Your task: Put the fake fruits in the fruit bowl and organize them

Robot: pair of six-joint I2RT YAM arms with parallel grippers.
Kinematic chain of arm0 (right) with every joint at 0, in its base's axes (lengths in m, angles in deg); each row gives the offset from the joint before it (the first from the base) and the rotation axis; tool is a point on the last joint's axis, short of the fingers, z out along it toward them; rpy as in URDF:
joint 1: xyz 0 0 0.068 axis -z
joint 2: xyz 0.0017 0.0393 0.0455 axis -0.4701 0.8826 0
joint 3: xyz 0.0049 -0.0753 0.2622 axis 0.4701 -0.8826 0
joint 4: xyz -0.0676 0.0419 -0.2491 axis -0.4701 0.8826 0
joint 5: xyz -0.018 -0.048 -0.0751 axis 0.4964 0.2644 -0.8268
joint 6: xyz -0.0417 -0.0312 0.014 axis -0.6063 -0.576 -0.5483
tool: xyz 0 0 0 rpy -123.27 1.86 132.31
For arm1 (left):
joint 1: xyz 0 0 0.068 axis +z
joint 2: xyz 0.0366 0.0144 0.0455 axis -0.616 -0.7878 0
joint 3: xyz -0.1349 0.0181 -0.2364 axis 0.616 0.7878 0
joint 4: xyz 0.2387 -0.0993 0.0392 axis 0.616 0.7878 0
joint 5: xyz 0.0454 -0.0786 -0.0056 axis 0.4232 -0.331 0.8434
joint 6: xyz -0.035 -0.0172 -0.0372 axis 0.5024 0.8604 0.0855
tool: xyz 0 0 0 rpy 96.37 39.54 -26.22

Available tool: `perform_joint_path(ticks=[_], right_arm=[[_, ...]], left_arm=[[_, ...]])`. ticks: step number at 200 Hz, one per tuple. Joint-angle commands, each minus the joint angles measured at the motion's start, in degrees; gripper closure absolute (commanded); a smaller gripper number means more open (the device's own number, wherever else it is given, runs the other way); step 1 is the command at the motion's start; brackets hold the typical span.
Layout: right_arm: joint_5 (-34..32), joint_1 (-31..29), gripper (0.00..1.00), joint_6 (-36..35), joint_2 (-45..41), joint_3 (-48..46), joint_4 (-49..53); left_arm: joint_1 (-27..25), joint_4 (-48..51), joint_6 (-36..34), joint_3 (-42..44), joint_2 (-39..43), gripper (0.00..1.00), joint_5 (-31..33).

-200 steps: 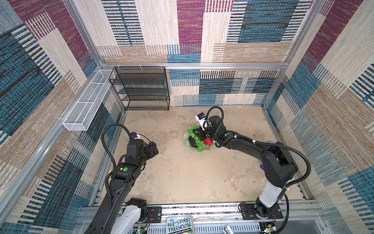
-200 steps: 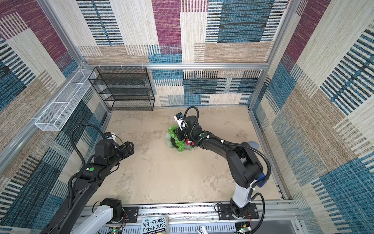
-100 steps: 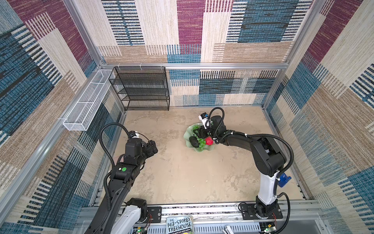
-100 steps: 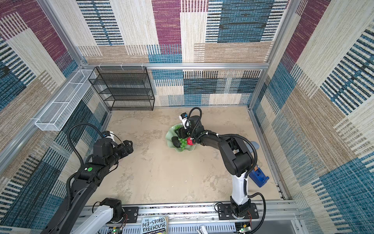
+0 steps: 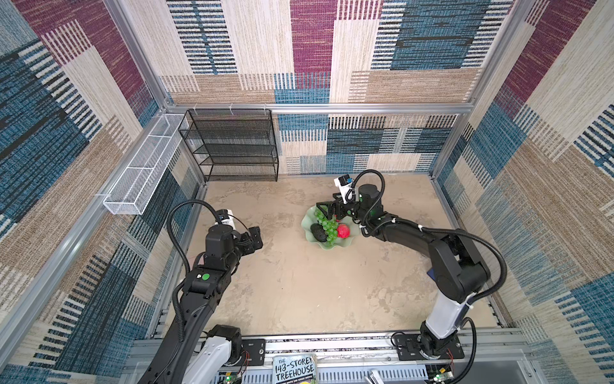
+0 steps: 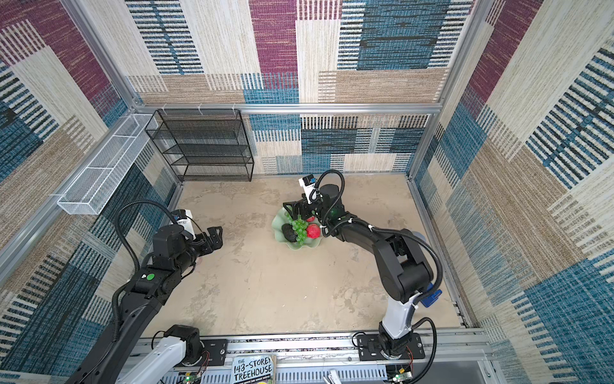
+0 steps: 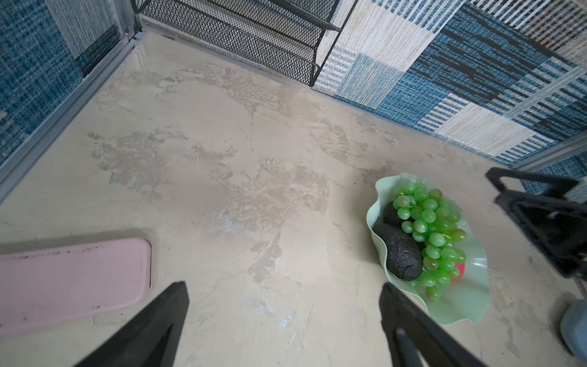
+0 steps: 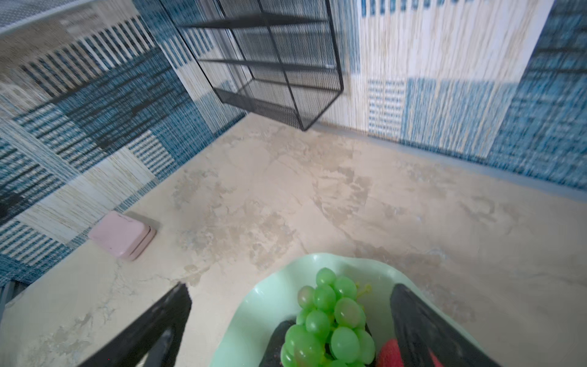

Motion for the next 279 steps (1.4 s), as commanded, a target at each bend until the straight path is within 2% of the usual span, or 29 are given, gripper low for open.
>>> perform_joint_path(ticks=[1, 36, 61, 83, 108, 129, 143, 159, 182, 197, 211, 225, 236, 244, 256, 267, 279], right_arm=[[-4.1, 1.0, 0.0, -1.1, -6.5, -5.2, -7.0], [-15.2, 2.9, 0.0, -6.7, -24.1, -21.4, -12.5], [-25.5, 4.0, 0.0, -11.1, -37.2, -33.8, -15.3], [-36.6, 6.2, 0.0, -11.7, -42.0, -39.8, -12.4], [-38.7, 10.5, 0.0, -10.9, -45.3, -49.9, -22.9], [-39.7, 15.6, 0.0, -8.8, -42.7, -53.8, -28.9], [-38.7, 18.6, 0.0, -8.1, -39.3, -55.3, -33.2], [-36.0, 20.8, 0.0, -7.8, -34.8, -56.1, -37.9], [-33.9, 21.9, 0.01, -8.3, -27.8, -55.7, -43.9], [-32.1, 22.6, 0.0, -8.7, -23.9, -54.9, -46.7], [-29.9, 23.2, 0.0, -10.0, -20.9, -54.3, -50.5], [-27.6, 23.7, 0.0, -10.2, -17.1, -54.1, -53.1], [-26.5, 23.7, 0.0, -10.5, -13.3, -55.1, -57.9], [-26.6, 23.7, 0.0, -10.7, -10.8, -55.3, -61.3], [-25.7, 23.9, 0.0, -10.7, -12.3, -53.7, -55.3], [-24.7, 24.0, 0.0, -11.1, -11.5, -53.5, -56.5], [-24.5, 24.1, 0.0, -11.0, -11.8, -53.2, -55.5]], left_arm=[[0.1, -13.2, -6.8, 2.1, -2.2, 0.02, 2.0], [0.2, -29.3, -14.9, 8.0, -10.4, 0.01, 4.7], [0.9, -38.4, -21.1, 10.9, -19.0, 0.01, 10.2], [2.5, -45.3, -20.4, 12.8, -25.3, 0.01, 11.4], [2.9, -49.9, -23.7, 11.4, -28.4, 0.01, 10.6], [3.1, -48.5, -27.7, 10.1, -30.6, 0.01, 9.5], [3.7, -46.1, -26.9, 11.2, -31.0, 0.01, 8.7], [4.3, -57.7, -25.7, 16.4, -33.1, 0.01, 9.0], [5.6, -62.8, -24.0, 18.2, -36.5, 0.01, 9.6], [6.3, -75.0, -24.3, 20.8, -41.9, 0.01, 9.7], [6.8, -65.5, -22.9, 18.8, -39.1, 0.01, 7.8], [7.6, -71.4, -23.0, 19.5, -41.4, 0.01, 8.0], [8.2, -64.5, -20.3, 17.6, -40.1, 0.01, 9.9], [8.8, -64.1, -19.9, 17.4, -39.9, 0.01, 9.4], [8.9, -68.4, -20.6, 18.4, -41.0, 0.01, 9.6], [8.9, -65.9, -20.2, 18.0, -40.2, 0.01, 9.4], [8.9, -67.7, -20.6, 18.3, -40.8, 0.01, 9.4]])
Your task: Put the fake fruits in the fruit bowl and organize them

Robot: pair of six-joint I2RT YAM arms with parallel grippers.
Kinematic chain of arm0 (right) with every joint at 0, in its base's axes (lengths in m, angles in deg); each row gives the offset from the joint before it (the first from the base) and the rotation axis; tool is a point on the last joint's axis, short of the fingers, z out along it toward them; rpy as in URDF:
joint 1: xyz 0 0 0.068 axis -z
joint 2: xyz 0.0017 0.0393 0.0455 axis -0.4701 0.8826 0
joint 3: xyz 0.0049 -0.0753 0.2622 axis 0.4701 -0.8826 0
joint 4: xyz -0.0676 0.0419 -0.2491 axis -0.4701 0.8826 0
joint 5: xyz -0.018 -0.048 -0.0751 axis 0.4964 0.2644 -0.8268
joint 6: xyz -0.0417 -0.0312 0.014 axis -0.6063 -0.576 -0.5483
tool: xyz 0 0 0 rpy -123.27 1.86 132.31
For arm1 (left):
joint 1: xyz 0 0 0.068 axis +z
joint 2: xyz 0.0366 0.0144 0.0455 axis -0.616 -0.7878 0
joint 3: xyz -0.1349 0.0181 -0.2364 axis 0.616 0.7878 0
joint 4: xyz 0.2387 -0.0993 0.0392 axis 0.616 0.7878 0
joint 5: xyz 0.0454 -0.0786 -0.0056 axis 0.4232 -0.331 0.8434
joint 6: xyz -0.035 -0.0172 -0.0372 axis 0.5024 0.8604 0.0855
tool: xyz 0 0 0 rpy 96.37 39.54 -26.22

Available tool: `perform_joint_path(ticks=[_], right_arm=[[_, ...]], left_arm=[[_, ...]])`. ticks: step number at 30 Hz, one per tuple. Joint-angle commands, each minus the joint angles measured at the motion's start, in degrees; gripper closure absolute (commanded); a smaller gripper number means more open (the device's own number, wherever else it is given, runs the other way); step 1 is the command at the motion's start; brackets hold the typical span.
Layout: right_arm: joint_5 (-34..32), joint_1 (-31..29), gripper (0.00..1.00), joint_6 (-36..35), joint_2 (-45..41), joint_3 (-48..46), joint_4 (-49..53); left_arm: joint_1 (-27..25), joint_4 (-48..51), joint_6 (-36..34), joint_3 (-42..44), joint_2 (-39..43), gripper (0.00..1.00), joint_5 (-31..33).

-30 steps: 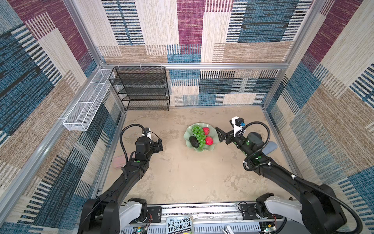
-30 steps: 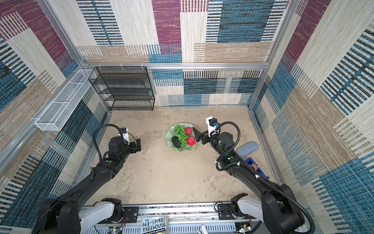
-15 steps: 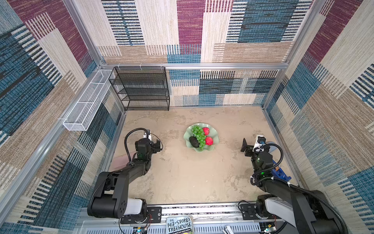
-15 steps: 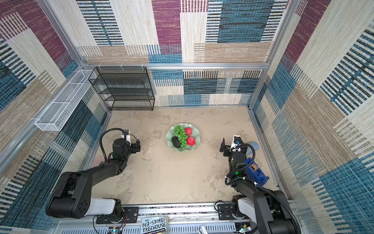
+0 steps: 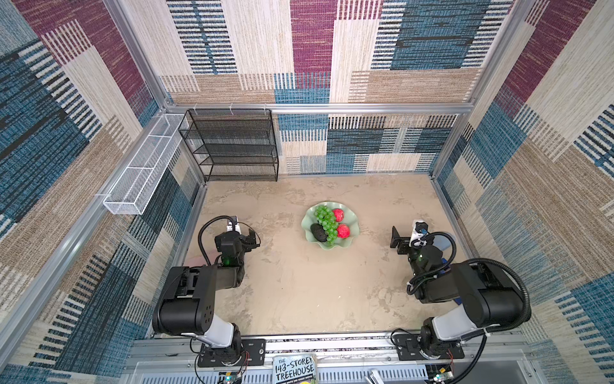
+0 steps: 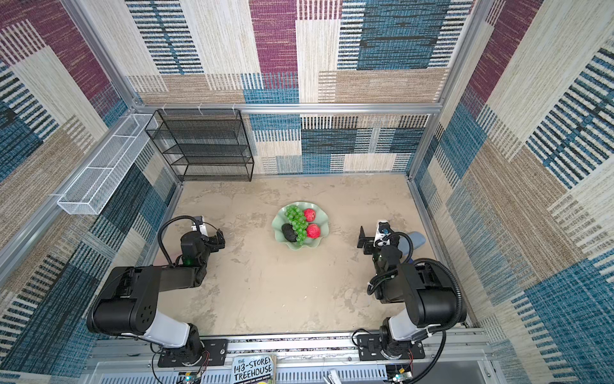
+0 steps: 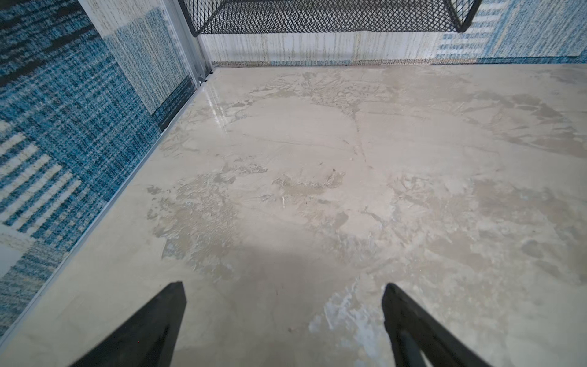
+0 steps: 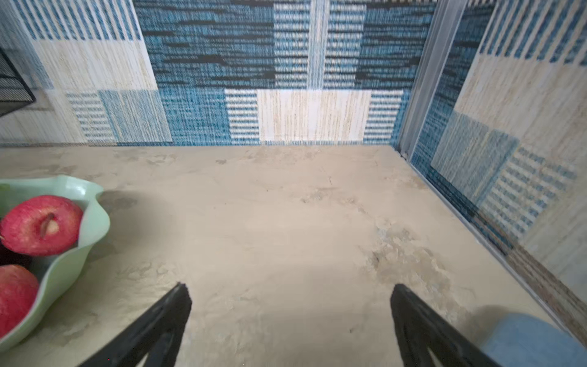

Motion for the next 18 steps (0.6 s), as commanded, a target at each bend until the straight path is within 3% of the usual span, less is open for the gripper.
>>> perform_joint_path(ticks=[1, 18], right_arm=[[2.2, 0.2, 0.0, -0.7, 0.2, 0.5, -3.4], [4.6, 1.7, 0.0, 0.3, 0.2, 2.0, -0.3]], left_arm=[[0.1, -3.7, 1.2, 0.2, -0.3, 0.01, 0.6], [0.7, -2.9, 1.6, 0.1, -0.1, 0.01, -1.0]])
